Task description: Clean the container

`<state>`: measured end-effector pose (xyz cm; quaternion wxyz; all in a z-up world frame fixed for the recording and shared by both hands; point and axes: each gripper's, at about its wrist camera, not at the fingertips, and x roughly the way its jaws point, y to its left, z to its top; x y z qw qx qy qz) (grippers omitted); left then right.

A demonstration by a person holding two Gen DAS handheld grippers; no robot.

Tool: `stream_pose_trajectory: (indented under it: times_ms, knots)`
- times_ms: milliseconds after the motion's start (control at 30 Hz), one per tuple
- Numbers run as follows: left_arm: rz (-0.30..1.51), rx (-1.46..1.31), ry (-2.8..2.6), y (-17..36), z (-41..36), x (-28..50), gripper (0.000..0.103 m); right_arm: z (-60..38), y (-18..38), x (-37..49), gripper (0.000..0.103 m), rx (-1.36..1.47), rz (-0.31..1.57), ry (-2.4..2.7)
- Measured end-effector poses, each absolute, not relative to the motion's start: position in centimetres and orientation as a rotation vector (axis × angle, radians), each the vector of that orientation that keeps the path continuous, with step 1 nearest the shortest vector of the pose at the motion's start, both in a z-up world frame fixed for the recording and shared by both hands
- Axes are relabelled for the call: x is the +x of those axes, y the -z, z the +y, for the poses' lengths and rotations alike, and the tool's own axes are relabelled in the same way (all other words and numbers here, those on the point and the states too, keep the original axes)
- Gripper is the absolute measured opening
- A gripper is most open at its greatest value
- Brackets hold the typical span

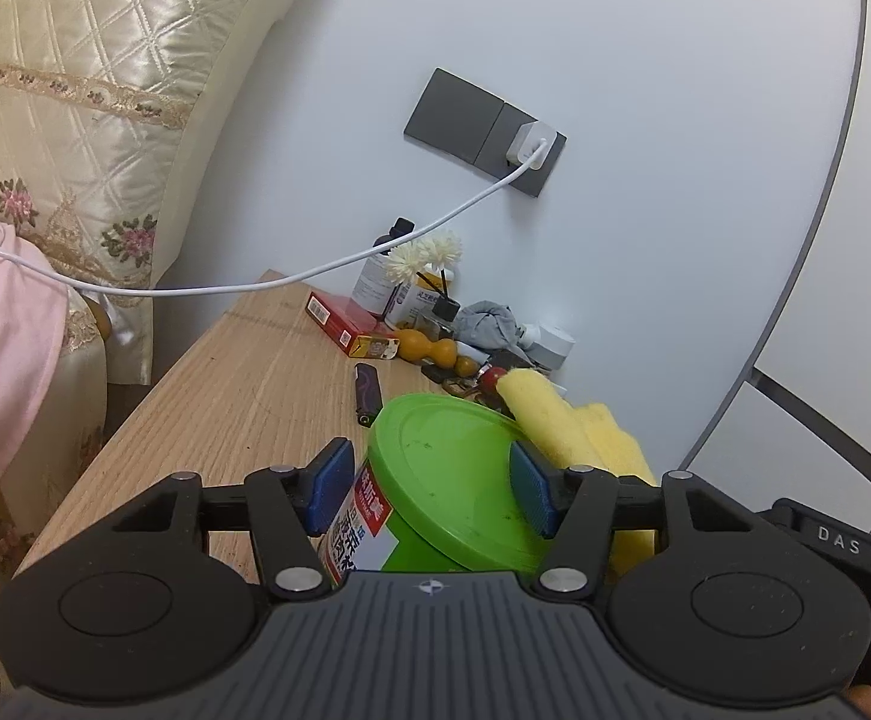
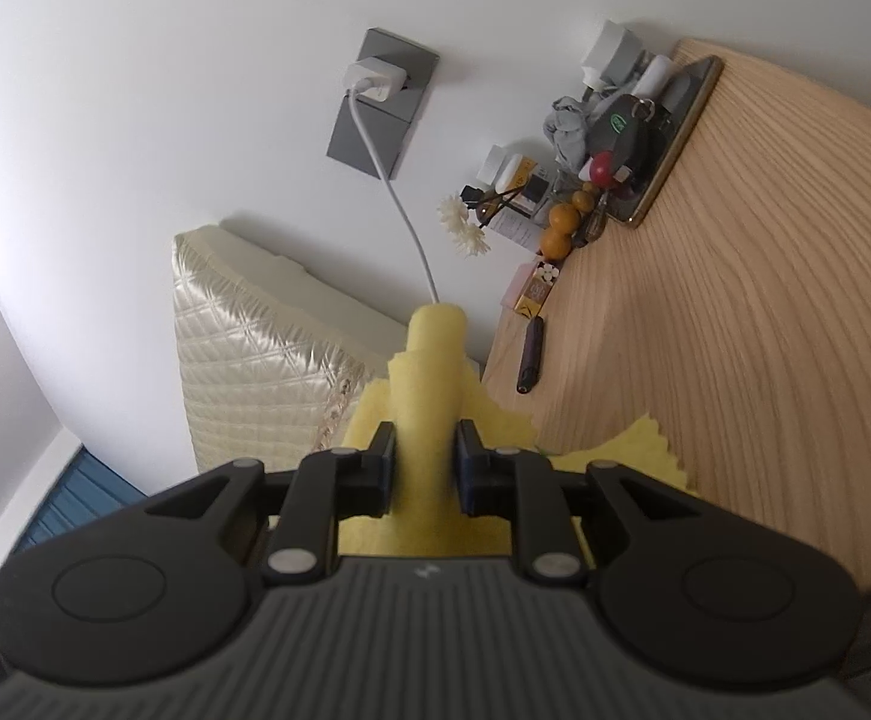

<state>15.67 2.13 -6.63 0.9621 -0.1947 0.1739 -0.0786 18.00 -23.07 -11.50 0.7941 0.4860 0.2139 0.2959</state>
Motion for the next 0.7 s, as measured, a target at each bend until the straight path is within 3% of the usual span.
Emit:
stream_pose_trajectory:
  times_ms: [367, 700]
  knots:
    - [0.331, -0.41, 0.172, 7.1, 2.2, 15.8, 0.063, -22.0, 11.6, 22.2, 0.021, 1.06, 0.466, -0.656]
    - [0.326, -0.442, 0.17, 7.2, 2.4, 16.5, 0.063, -22.8, 11.4, 20.8, 0.021, 1.052, 0.457, -0.649]
